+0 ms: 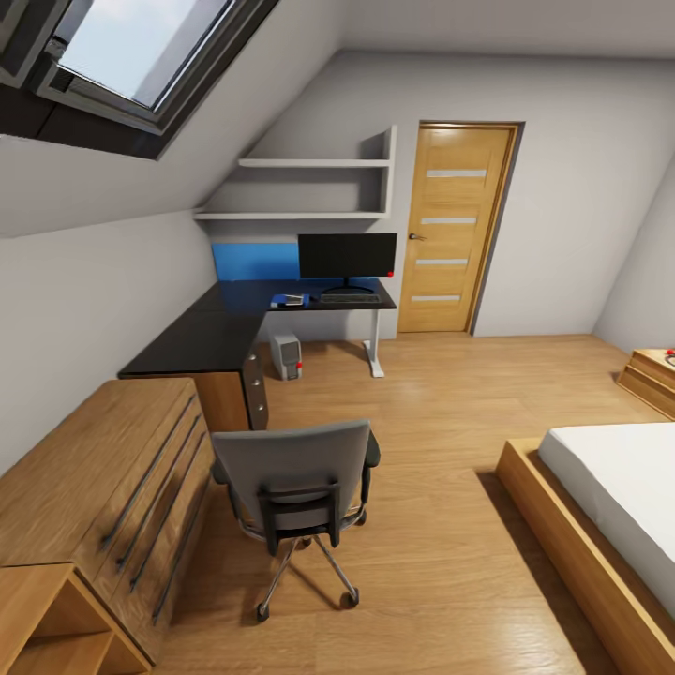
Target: In the bedroom, organize the workspace by keeping the computer under the desk, ensuring the monitor is on the desk, placing the keyboard on the desk next to the monitor, placing the mouse on the desk next to the keyboard, moving the folder from the swivel chair onto the desk next to the mouse, stacking the notebook on top of the folder with the pen on top of the notebook, and positioning the swivel chair next to the desk.
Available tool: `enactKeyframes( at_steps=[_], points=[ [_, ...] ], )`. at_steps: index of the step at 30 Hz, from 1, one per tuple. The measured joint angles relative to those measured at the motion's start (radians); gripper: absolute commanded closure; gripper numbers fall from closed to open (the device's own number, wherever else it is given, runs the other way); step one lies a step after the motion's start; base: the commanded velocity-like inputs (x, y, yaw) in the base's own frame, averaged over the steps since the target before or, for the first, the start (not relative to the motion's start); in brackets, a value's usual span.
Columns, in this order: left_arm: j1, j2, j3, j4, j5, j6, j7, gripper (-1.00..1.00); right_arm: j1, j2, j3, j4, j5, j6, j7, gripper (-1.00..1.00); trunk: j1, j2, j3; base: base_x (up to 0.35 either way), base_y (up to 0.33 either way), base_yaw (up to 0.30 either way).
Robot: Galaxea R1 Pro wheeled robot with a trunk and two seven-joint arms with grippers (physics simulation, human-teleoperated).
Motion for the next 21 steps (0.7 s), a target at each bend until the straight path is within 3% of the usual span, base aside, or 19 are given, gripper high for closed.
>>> enactKeyframes(
  at_steps=[16,21],
  points=[
    [0.000,-0.004,-0.004,-0.001,-0.003,-0.004,0.000,-1.00,0.000,0.000,0.000,0.000,0.000,0.000,0.000,-1.00,0.000,0.000,0.000,0.000,0.022,0.000],
    [0.000,-0.006,-0.004,-0.003,-0.002,-0.006,0.002,-1.00,0.000,-0.001,0.000,0.000,0.000,0.000,0.001,-1.00,0.019,-0.035,-0.016,0.000,0.000,0.000]
  ],
)
